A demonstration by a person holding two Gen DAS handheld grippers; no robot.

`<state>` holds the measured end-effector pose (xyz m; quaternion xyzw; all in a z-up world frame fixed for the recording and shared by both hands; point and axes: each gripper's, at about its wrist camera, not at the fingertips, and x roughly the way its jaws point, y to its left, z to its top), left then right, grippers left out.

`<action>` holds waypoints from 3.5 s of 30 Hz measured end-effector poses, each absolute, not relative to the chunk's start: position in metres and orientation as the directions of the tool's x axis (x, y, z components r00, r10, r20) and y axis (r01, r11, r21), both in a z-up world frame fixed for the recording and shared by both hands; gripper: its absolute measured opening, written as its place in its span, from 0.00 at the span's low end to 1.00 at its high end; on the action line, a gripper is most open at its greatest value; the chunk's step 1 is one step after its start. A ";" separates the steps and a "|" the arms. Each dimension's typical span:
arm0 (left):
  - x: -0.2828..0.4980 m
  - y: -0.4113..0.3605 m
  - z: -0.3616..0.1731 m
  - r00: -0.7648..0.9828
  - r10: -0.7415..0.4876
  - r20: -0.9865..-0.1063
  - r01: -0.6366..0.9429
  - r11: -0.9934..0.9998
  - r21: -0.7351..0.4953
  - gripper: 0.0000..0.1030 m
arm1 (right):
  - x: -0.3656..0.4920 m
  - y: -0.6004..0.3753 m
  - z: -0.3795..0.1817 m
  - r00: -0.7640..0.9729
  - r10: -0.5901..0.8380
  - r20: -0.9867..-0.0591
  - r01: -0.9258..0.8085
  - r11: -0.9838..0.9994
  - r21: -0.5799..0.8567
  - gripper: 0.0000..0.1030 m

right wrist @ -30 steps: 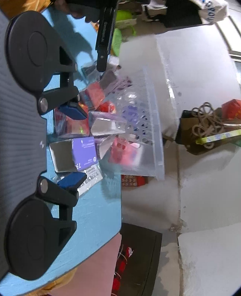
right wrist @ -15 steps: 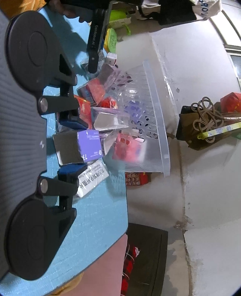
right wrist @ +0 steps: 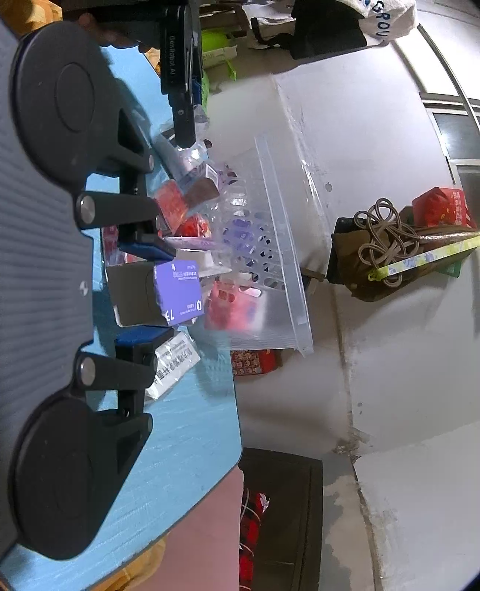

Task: Organize objects
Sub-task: 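Grasp the purple-white box with right gripper while left grasps blue-white box, drop both, then grasp the white packet with the right gripper while the left grasps the pink 'Welcome' pack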

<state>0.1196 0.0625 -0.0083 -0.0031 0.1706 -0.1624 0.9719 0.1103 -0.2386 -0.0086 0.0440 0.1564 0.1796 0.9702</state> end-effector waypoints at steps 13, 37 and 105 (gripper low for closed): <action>0.091 0.063 -0.001 0.917 -0.255 -0.307 0.243 0.967 -0.079 0.72 | 0.106 -0.244 0.000 0.889 0.373 -0.265 -0.345 0.927 0.148 0.41; 0.113 0.058 0.073 0.931 -0.313 -0.189 0.298 0.949 -0.101 0.72 | 0.122 -0.228 0.077 0.878 0.456 -0.145 -0.443 0.890 0.111 0.41; 0.167 0.101 -0.016 0.873 -0.169 -0.456 0.122 0.984 -0.131 0.53 | 0.162 -0.268 -0.010 0.848 0.301 -0.437 -0.286 0.953 0.102 0.42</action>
